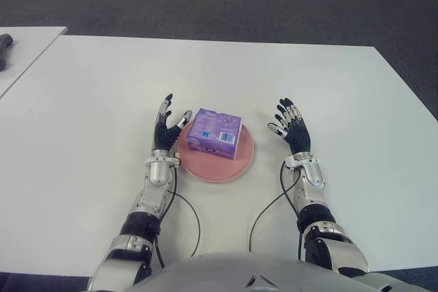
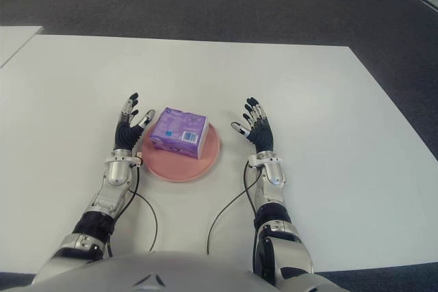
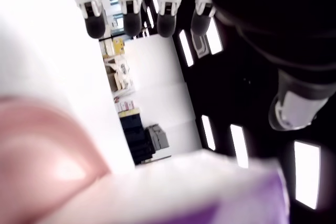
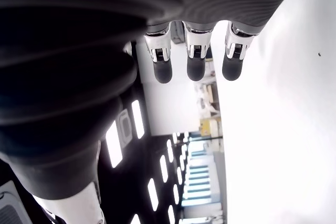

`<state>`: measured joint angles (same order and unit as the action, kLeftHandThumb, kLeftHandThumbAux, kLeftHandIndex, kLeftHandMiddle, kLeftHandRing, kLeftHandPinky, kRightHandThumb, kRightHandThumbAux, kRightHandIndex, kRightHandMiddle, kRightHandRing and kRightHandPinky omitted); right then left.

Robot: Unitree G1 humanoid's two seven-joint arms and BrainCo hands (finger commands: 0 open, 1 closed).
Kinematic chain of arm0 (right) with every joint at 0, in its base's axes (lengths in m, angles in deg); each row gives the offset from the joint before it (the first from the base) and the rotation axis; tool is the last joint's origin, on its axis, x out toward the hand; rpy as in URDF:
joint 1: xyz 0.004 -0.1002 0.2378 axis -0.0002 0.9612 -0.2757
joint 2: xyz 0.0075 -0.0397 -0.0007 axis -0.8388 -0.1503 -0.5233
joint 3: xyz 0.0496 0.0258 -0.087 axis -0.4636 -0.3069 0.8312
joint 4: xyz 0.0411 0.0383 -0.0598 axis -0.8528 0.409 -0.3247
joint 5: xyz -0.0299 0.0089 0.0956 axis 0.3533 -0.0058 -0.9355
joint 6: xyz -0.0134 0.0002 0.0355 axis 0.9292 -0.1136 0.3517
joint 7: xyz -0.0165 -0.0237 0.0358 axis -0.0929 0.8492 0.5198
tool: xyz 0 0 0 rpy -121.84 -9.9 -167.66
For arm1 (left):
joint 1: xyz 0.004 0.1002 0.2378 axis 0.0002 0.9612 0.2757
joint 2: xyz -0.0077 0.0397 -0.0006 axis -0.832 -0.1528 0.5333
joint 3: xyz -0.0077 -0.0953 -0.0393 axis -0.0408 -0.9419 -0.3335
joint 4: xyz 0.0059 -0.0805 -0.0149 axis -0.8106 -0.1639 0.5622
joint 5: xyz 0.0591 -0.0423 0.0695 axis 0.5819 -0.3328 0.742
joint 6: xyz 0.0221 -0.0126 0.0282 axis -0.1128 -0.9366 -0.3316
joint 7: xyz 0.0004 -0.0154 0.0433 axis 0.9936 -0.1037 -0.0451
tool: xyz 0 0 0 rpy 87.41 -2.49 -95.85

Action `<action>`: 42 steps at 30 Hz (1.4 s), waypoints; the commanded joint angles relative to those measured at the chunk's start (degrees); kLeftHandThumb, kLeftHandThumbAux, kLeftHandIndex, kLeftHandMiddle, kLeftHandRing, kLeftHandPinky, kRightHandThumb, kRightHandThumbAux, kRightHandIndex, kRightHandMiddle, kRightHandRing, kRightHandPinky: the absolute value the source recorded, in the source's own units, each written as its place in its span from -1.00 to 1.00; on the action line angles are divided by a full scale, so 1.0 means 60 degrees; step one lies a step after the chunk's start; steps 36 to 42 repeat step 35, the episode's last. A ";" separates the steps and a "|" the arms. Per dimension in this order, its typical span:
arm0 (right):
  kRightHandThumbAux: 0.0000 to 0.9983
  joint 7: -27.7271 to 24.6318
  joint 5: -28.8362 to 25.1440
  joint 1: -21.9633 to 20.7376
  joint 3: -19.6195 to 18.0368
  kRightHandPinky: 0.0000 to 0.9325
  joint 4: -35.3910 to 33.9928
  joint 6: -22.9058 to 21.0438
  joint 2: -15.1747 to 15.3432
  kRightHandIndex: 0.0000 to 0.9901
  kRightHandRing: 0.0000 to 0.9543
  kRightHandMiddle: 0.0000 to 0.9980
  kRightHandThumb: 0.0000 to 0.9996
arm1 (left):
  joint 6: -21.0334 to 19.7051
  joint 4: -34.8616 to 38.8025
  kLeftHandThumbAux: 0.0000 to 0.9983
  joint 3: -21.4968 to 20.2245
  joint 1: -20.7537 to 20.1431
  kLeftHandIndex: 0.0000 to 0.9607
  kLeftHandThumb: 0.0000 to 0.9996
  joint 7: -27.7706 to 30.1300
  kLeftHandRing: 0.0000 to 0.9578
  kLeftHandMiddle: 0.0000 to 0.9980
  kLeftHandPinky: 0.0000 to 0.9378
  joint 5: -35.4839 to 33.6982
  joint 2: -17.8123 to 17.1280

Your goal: Put the tissue paper into the plate.

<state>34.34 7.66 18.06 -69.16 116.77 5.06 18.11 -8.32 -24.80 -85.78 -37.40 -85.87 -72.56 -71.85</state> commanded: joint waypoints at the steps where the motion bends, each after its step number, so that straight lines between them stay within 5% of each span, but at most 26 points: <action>1: 0.67 -0.0049 -0.0220 0.1128 -0.0035 -0.85 0.0521 -0.0267 -0.0223 -0.91 -0.97 -0.96 -0.93 | -0.0327 0.0353 -0.12 0.0173 0.0434 -1.00 -1.00 0.0104 -1.00 -1.00 -1.00 0.0109 0.0093; 42: 0.67 -0.0228 -0.0351 0.1093 -0.0144 -0.85 0.0511 -0.0398 -0.0063 -0.91 -0.97 -0.96 -0.93 | -0.0188 0.0504 -0.16 0.0241 0.0834 -1.00 -1.00 0.0106 -1.00 -1.00 -1.00 -0.0095 0.0254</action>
